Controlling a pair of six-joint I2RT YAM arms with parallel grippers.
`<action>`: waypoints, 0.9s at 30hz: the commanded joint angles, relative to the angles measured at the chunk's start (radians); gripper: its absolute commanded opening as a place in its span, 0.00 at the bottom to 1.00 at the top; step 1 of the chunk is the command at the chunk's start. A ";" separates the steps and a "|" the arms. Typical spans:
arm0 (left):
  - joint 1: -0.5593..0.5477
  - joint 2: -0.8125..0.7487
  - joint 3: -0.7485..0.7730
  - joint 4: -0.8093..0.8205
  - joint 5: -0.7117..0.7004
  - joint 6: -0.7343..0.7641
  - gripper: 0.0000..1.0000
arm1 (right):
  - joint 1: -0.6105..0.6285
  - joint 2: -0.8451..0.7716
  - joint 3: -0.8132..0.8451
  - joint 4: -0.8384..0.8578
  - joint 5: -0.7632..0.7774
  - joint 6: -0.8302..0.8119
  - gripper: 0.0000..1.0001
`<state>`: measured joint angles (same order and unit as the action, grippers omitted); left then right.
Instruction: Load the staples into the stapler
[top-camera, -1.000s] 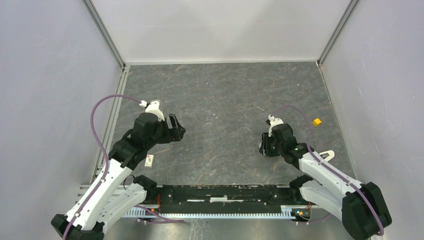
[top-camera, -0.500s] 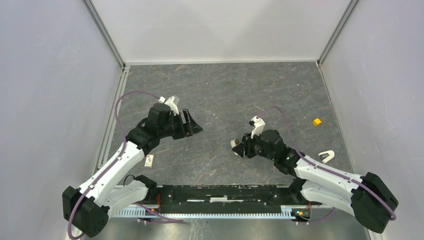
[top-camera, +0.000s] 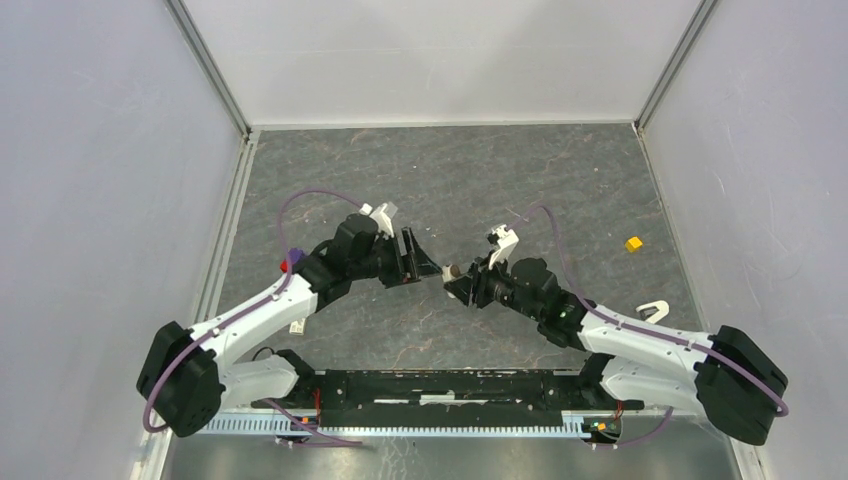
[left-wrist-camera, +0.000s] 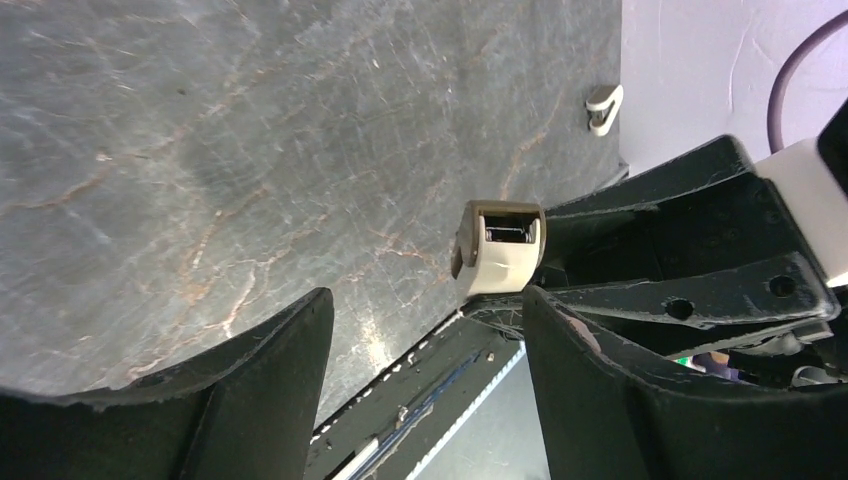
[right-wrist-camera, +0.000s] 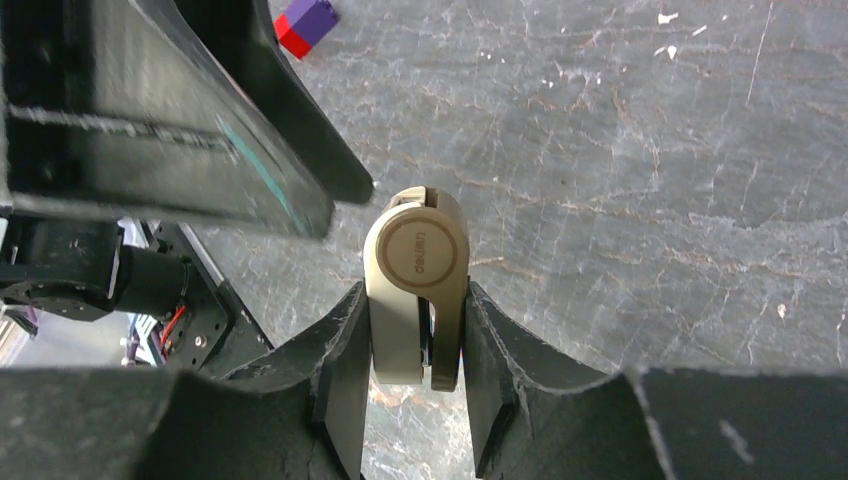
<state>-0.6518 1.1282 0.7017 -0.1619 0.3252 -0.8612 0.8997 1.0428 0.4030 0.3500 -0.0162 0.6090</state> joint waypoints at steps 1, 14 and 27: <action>-0.052 0.046 0.040 0.109 -0.011 -0.055 0.76 | 0.022 0.019 0.059 0.084 0.052 0.002 0.40; -0.091 0.107 0.052 0.152 -0.012 -0.042 0.54 | 0.054 0.059 0.079 0.087 0.072 -0.013 0.41; -0.091 0.031 0.090 0.047 -0.057 0.116 0.02 | 0.018 -0.083 -0.001 0.067 -0.036 -0.239 0.78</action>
<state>-0.7418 1.2209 0.7250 -0.0811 0.3054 -0.8661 0.9436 1.0607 0.4171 0.4007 -0.0044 0.5068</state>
